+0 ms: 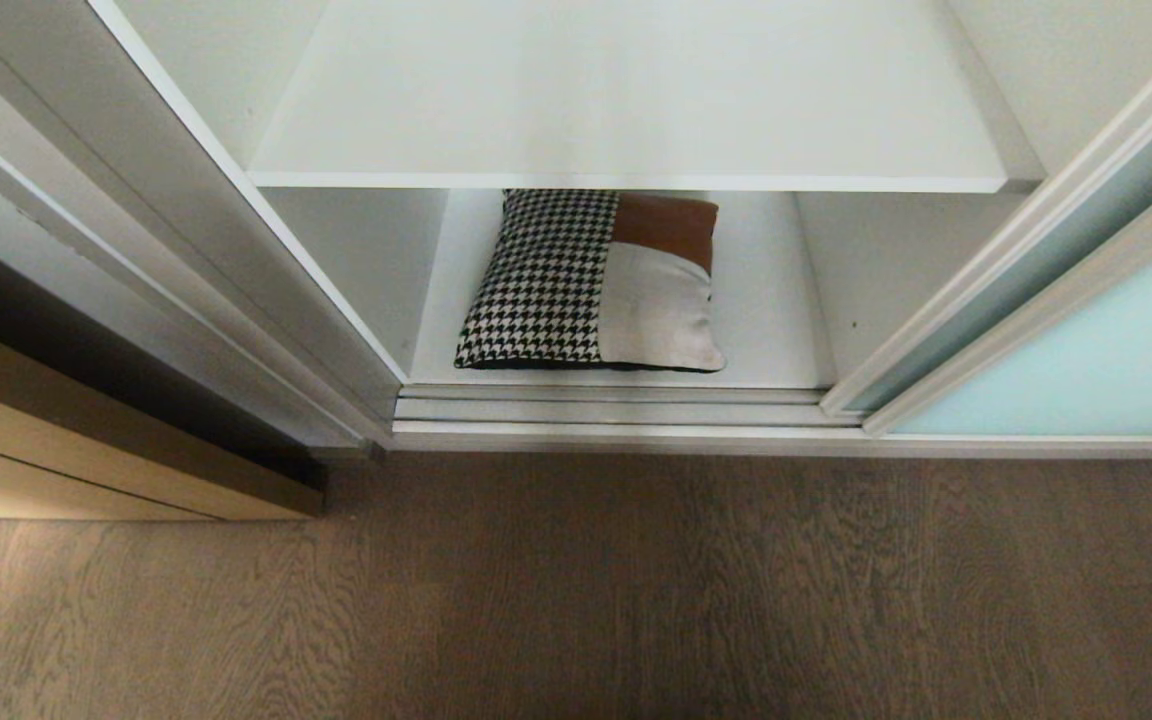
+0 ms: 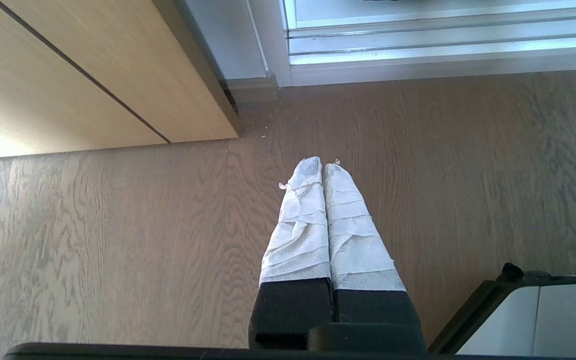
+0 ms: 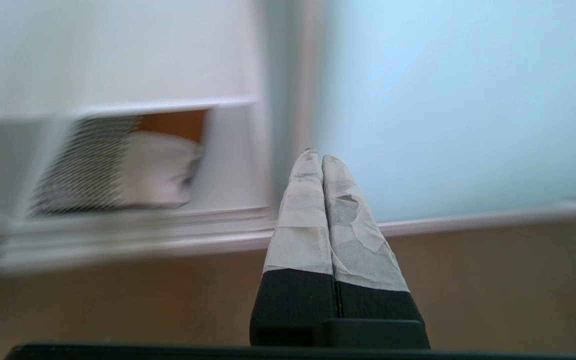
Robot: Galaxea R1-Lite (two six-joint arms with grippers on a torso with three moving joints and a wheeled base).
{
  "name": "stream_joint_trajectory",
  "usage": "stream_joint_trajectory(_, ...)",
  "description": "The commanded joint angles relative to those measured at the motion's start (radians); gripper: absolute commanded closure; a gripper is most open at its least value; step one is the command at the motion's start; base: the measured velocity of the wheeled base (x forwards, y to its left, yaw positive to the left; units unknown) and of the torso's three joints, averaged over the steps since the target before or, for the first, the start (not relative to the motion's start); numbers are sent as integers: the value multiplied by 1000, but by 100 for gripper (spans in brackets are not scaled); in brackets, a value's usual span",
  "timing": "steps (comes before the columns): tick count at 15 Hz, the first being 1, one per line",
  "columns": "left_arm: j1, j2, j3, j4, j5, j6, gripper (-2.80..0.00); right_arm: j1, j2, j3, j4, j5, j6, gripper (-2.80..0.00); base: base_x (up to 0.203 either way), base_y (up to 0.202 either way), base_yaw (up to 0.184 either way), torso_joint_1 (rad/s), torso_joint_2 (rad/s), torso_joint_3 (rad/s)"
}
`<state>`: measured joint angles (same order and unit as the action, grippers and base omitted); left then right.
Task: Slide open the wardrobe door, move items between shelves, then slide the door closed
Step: Close the door
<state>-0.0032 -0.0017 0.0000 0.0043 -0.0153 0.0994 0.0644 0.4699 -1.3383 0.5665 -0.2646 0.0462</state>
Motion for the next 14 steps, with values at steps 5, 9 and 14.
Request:
stream_joint_trajectory(5,0,2,2,0,0,0,0,39,359,-381,198,-104,122,0,0,0,0,0,0,0)
stream_joint_trajectory(9,0,2,2,0,0,0,0,79,434,-517,330,55,256,0,0,0,0,0,0,0)
stream_joint_trajectory(14,0,2,2,0,0,0,0,84,531,-586,322,20,306,0,0,0,0,0,0,0)
